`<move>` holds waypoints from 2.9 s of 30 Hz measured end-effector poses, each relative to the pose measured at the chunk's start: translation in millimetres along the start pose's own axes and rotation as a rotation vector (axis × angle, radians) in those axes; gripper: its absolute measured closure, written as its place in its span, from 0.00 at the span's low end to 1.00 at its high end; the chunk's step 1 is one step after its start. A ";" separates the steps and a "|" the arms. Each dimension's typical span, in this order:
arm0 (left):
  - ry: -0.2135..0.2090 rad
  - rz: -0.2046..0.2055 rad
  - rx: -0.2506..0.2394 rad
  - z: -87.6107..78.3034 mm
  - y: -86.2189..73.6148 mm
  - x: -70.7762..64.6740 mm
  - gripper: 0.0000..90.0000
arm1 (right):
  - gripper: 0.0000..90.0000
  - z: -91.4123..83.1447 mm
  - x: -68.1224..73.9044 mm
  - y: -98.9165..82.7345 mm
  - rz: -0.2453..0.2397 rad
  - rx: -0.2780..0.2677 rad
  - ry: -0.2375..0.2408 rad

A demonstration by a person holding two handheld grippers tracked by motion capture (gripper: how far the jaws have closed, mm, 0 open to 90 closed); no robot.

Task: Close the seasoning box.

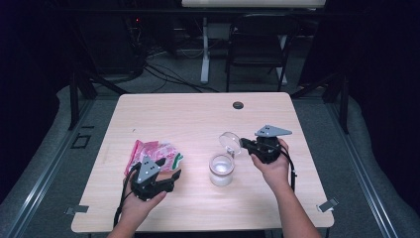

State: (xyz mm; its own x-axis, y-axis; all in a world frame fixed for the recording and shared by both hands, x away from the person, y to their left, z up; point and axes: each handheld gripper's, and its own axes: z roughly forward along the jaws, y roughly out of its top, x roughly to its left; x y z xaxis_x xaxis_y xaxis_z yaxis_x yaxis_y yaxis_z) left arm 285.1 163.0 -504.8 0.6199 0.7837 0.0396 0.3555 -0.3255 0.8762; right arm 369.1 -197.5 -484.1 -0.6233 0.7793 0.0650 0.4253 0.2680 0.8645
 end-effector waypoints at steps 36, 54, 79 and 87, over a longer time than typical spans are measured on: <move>-0.024 -0.011 0.013 20.7 13.2 2.9 0.38 | 0.66 -16.3 47.7 -10.5 -0.138 0.046 0.110; 0.055 -0.114 -0.044 -11.3 34.1 42.7 0.40 | 0.51 -54.8 38.2 15.2 -0.064 0.011 0.009; 0.152 -0.258 0.029 -31.7 -37.8 111.4 0.41 | 0.49 -71.4 -26.6 -78.4 0.088 0.082 -0.154; 0.174 -0.262 0.092 -19.8 -58.9 118.7 0.41 | 0.51 -56.5 -32.5 -97.5 0.120 0.089 -0.145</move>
State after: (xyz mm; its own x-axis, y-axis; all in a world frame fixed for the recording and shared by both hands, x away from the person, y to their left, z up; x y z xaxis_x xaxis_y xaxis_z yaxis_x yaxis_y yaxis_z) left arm 323.8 285.7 -542.1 0.3732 0.9231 -0.0930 0.5541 -0.1413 0.8204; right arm 310.8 -281.0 -542.3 -0.4664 0.8802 0.0874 0.5512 0.2120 0.8070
